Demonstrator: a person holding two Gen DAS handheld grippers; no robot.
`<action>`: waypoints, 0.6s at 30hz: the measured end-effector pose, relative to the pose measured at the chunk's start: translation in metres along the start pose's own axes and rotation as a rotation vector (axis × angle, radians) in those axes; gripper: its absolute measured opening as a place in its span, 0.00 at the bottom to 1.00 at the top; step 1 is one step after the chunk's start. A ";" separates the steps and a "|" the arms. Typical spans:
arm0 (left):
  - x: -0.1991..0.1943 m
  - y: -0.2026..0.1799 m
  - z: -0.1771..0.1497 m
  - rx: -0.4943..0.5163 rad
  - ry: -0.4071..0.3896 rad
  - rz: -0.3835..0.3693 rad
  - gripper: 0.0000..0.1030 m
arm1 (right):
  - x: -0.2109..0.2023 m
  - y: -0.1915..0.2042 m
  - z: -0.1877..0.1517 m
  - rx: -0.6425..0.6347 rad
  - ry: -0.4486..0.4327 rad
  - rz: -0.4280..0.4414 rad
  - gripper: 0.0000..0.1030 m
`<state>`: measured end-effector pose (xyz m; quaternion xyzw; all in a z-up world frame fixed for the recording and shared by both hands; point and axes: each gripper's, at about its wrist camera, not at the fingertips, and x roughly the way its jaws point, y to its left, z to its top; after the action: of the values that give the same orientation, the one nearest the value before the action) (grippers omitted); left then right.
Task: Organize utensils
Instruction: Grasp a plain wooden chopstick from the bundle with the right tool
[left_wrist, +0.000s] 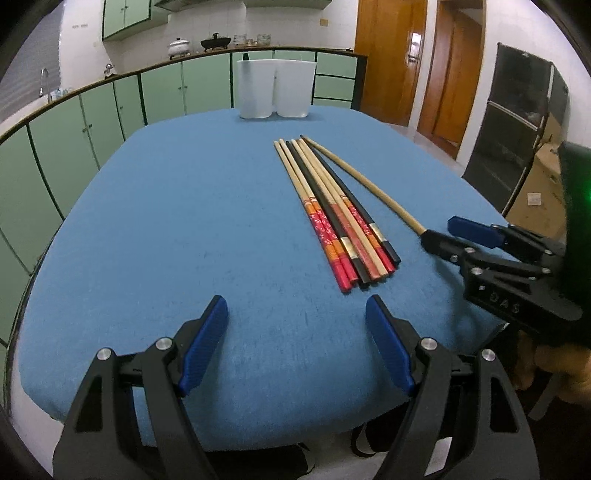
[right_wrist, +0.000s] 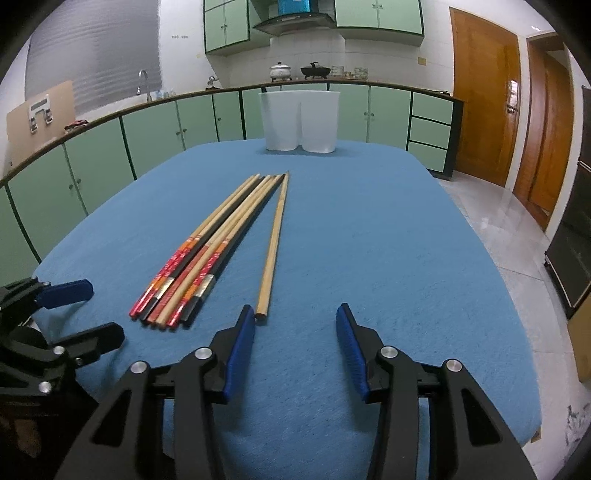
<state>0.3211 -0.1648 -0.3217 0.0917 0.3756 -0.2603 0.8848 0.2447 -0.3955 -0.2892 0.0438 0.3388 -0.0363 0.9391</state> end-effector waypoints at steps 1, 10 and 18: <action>0.002 -0.001 0.001 0.001 -0.001 0.009 0.73 | 0.002 -0.001 0.002 0.004 -0.001 0.001 0.44; 0.005 0.005 0.002 -0.017 -0.024 0.078 0.65 | 0.002 -0.004 0.002 0.016 -0.003 0.006 0.44; 0.012 0.001 0.008 -0.006 -0.042 0.076 0.63 | 0.010 0.007 0.002 -0.020 -0.020 0.009 0.43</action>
<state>0.3330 -0.1712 -0.3247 0.0977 0.3537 -0.2270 0.9021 0.2542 -0.3889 -0.2932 0.0353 0.3298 -0.0291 0.9430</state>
